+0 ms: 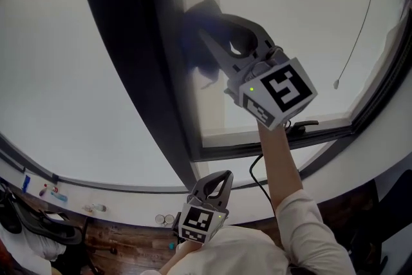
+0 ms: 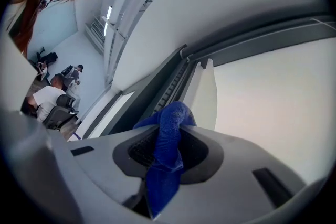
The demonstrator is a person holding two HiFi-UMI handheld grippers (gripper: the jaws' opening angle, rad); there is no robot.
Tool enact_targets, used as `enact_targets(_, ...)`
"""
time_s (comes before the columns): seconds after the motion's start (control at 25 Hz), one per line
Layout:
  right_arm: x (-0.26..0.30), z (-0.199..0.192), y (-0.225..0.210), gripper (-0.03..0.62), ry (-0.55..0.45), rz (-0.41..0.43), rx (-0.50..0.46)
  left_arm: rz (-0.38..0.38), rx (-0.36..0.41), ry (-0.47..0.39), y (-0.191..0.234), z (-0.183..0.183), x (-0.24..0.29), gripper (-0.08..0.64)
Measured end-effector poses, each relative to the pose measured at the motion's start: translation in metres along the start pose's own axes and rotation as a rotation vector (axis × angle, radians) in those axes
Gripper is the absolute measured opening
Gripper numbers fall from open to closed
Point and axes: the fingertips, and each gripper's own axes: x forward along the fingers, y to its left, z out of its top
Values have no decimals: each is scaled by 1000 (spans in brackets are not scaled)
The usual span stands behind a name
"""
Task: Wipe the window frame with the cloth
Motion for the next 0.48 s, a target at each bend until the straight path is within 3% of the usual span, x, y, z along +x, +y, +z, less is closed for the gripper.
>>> enact_targets(0.24,37,38,-22,103,-70,18,-16,1,-20,2,8,-4,-1,9)
enact_targets(0.48,41,40,-24,101,-141,41,16,2,-19,-12,12,0,0,9)
